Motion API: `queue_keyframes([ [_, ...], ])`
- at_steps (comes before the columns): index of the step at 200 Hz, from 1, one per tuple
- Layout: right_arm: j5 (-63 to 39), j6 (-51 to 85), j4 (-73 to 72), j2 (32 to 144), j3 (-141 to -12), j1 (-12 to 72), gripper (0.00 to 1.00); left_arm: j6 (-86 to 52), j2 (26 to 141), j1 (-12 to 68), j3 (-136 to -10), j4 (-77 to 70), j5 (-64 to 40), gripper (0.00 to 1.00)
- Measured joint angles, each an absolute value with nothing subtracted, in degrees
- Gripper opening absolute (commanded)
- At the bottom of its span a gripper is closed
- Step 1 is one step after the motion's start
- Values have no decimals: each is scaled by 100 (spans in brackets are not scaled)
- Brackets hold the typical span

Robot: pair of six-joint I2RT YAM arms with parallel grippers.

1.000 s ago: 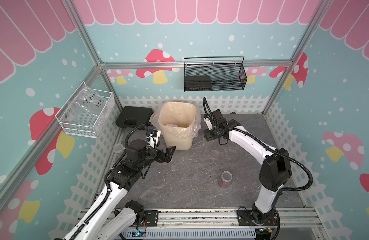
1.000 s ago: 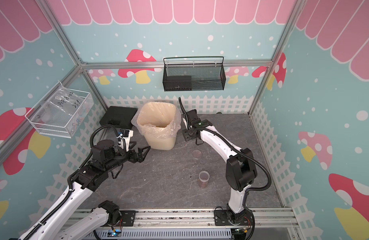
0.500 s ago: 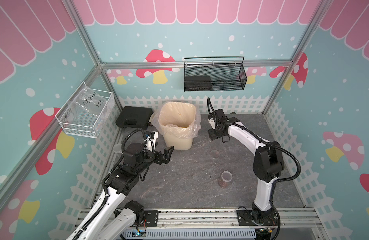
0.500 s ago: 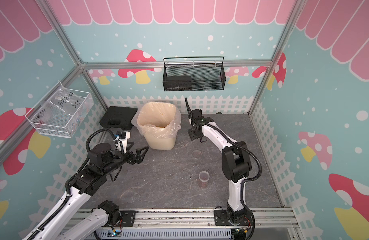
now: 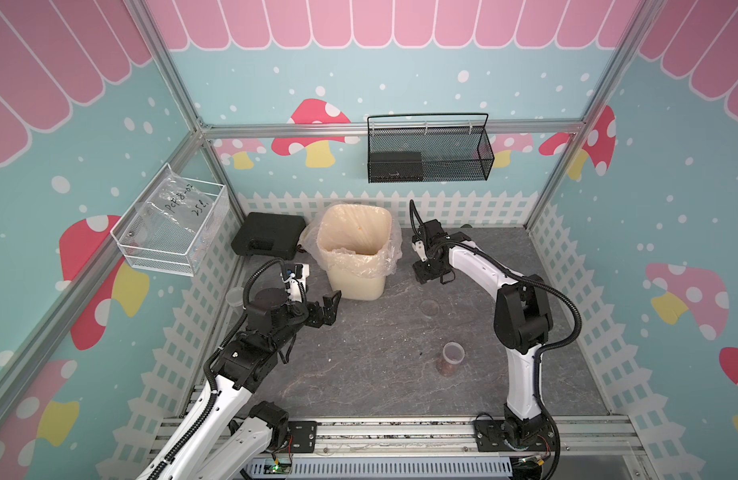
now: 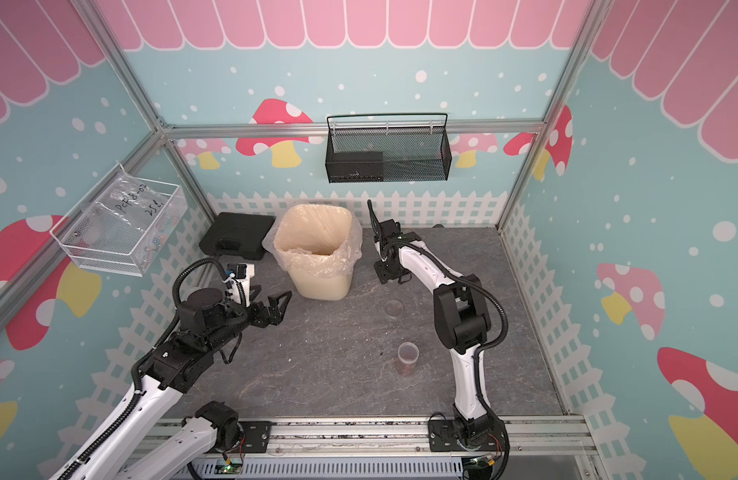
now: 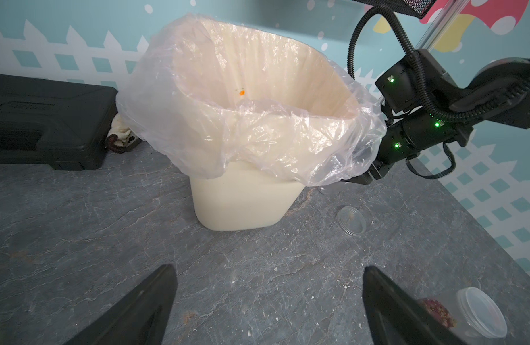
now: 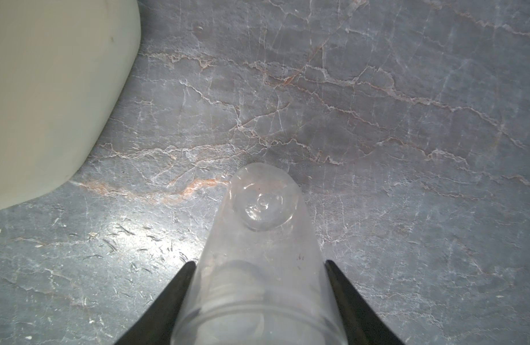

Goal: Empty the moldy dried flower tea in the jars
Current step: Place the jar at the center of the board.

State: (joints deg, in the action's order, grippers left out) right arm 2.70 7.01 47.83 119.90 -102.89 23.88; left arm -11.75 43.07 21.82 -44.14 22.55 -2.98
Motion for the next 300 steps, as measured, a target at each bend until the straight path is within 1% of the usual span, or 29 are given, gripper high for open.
queue_keyframes([
  [39,180,657,4976,12171,-10589,2357,41,-1144,4521,2182,-4416,2434,-340,100],
  [76,137,593,5164,12315,-10838,2357,52,-1127,4497,2182,-4416,2460,-342,100],
  [116,95,515,5363,12481,-11124,2357,58,-1109,4473,2182,-4416,2460,-344,100],
  [129,86,486,5417,12532,-11203,2357,62,-1109,4473,2182,-4416,2460,-344,100],
  [194,30,384,5559,12693,-11434,2318,72,-1109,4473,2182,-4416,2460,-346,100],
  [235,5,342,5645,12864,-11504,2285,75,-1107,4473,2182,-4416,2460,-366,100],
  [263,-12,340,5673,12879,-11511,2281,81,-1107,4473,2182,-4416,2460,-368,100],
  [300,-54,353,5677,12849,-11526,2281,87,-1085,4473,2182,-4416,2460,-429,100],
])
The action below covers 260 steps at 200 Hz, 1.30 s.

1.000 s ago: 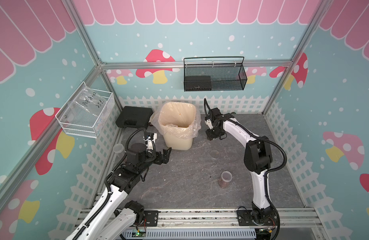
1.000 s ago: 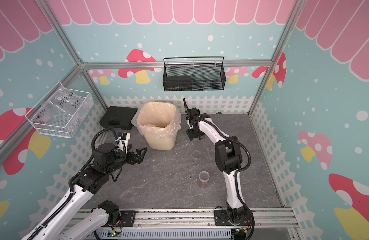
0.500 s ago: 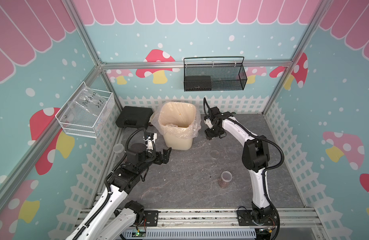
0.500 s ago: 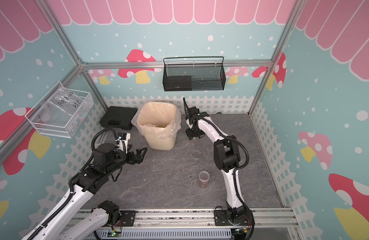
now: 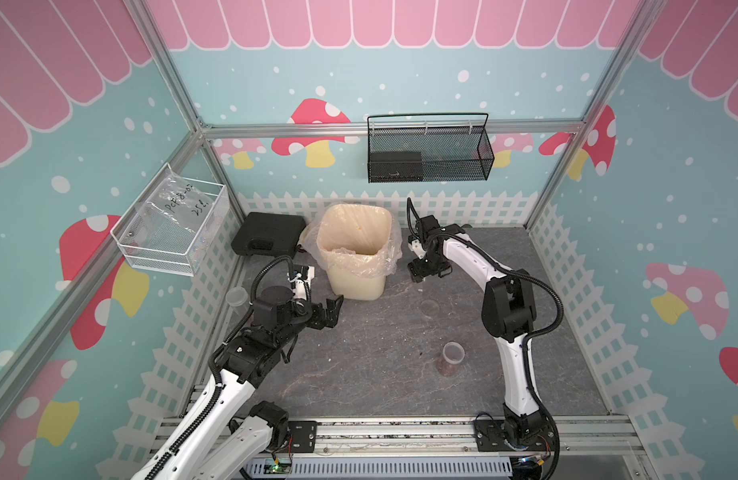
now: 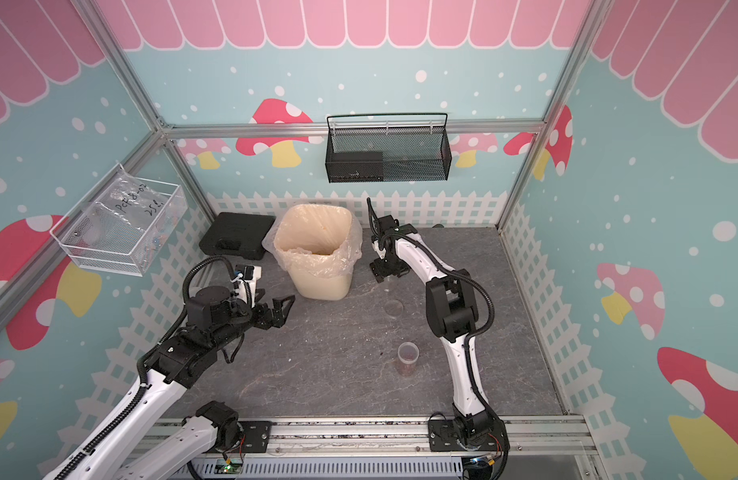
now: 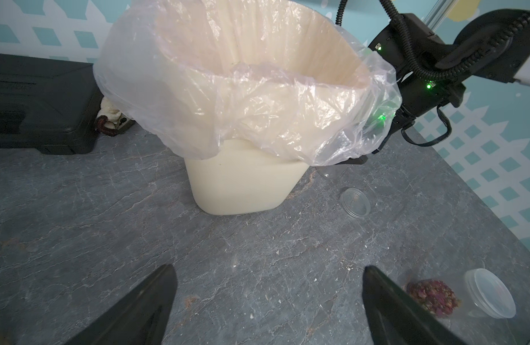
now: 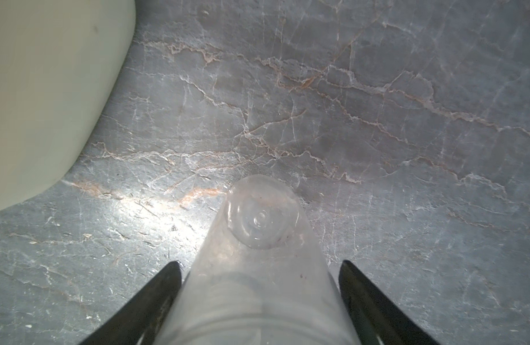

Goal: Empty the moldy dried flower tea in the jars
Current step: Place the jar at the center of the board, then pick up the jar from the center of the board.

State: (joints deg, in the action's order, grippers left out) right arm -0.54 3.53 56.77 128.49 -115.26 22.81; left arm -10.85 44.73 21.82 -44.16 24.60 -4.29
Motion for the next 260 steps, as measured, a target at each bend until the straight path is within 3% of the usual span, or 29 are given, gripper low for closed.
queue_keyframes([
  [36,-54,436,5570,12387,-11378,2281,89,-1066,4473,2182,-4416,2460,-478,100],
  [85,-73,635,5196,10940,-10613,2281,89,-1068,4480,2187,-4416,2458,-633,100],
  [172,-263,1188,4880,8086,-7856,2333,93,-1179,4480,3048,-4416,2322,-1328,100],
  [260,-377,2523,5162,6613,-5621,3428,92,-1223,4532,3402,-4338,2174,-1503,100],
])
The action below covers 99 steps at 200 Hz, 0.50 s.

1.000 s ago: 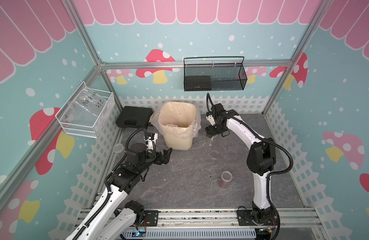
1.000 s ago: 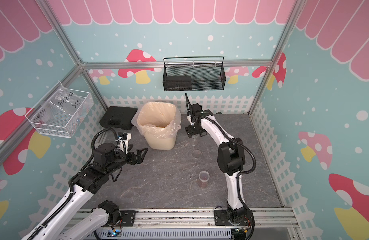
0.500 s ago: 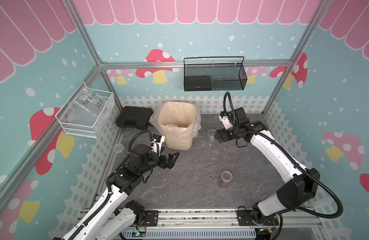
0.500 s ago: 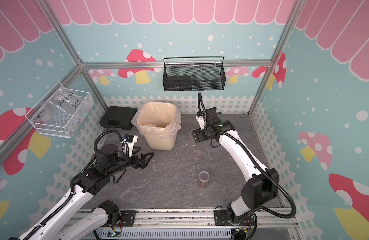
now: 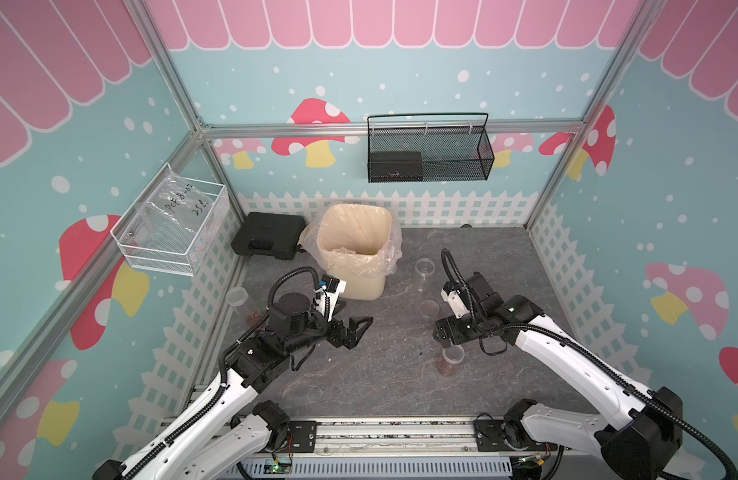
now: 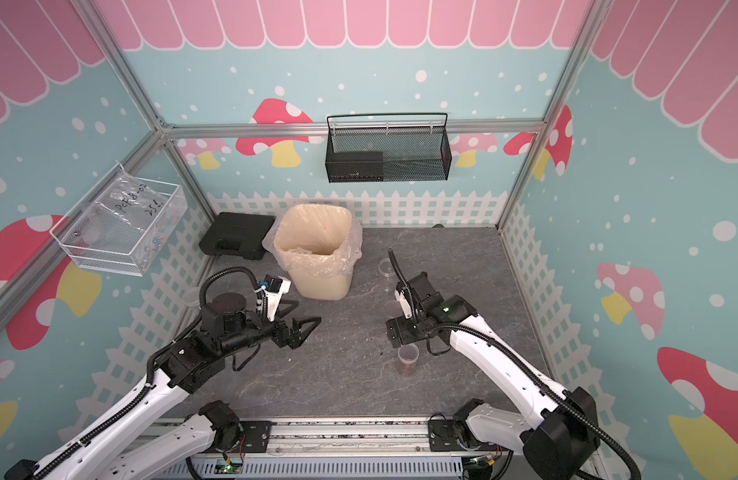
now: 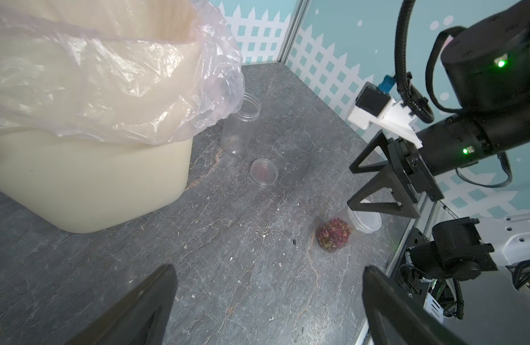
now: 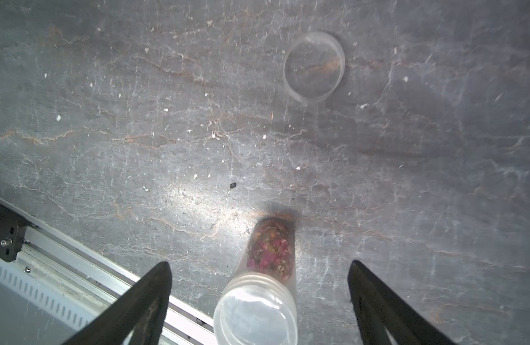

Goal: Empty the moldy dried flower tea in the jars
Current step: Pick up the jar from the center of the board.

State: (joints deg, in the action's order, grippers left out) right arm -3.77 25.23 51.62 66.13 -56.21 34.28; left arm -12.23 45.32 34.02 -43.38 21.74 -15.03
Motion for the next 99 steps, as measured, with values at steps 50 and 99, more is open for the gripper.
queue_keyframes([
  [50,-340,2991,5312,6342,-5186,3664,84,-1221,4499,3402,-4309,2182,-1494,100],
  [99,-259,3223,5406,6235,-5065,3850,77,-1221,4499,3404,-4309,2198,-1461,100],
])
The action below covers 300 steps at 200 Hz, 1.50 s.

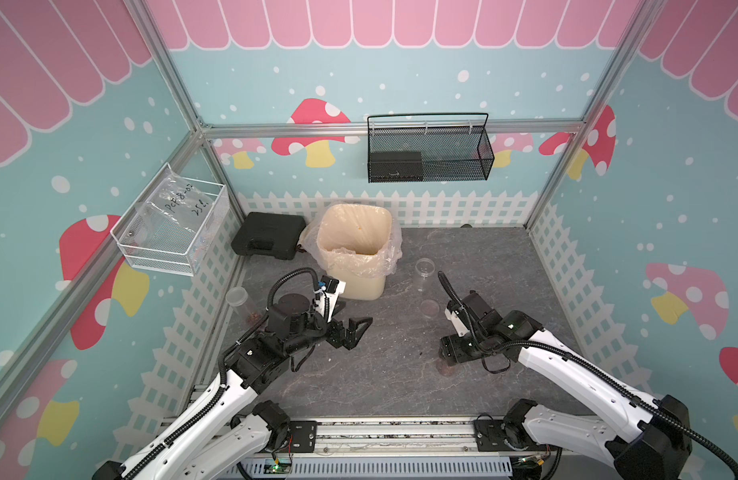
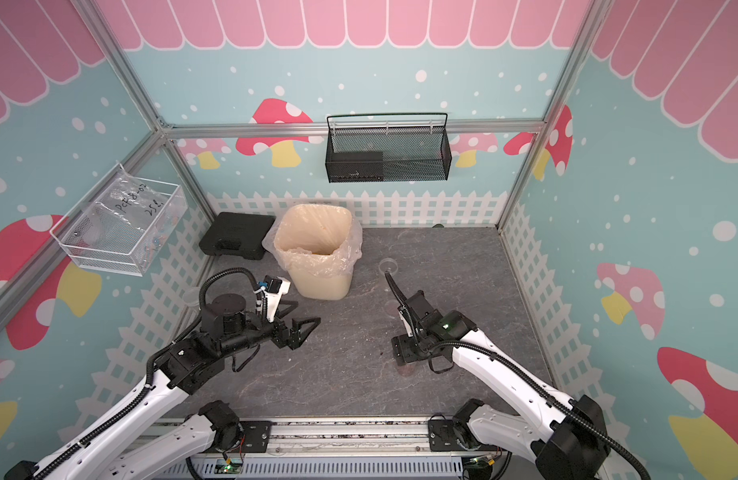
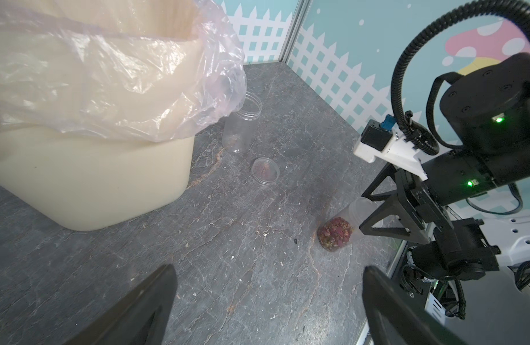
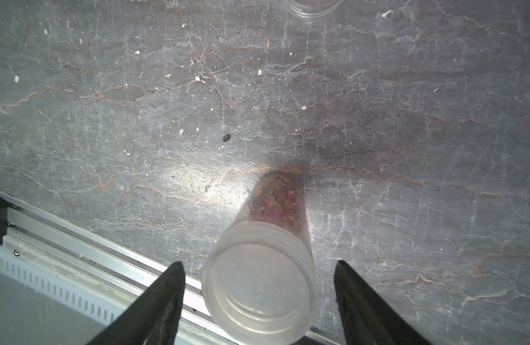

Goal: Empty the moldy dried flower tea in the jars
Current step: Pick up the jar from the center of the board.

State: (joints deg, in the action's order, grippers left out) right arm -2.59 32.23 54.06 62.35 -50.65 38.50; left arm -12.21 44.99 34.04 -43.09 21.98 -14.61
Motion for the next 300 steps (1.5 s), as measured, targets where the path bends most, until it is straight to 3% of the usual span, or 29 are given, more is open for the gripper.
queue_keyframes([
  [58,-91,3356,5430,6287,-5059,4095,64,-1219,4473,3420,-4309,2228,-1404,100],
  [109,-5,3356,5446,6366,-4969,4206,62,-1219,4471,3422,-4309,2257,-1328,100],
  [145,102,3363,5424,6403,-4945,4213,49,-1219,4473,3422,-4309,2296,-1304,100],
  [219,183,3194,5330,6405,-5269,4213,33,-1269,4504,3481,-4340,2311,-1131,100],
  [300,-589,1992,4547,7328,-7111,4213,25,-642,5113,5000,-4460,1448,-78,99],
])
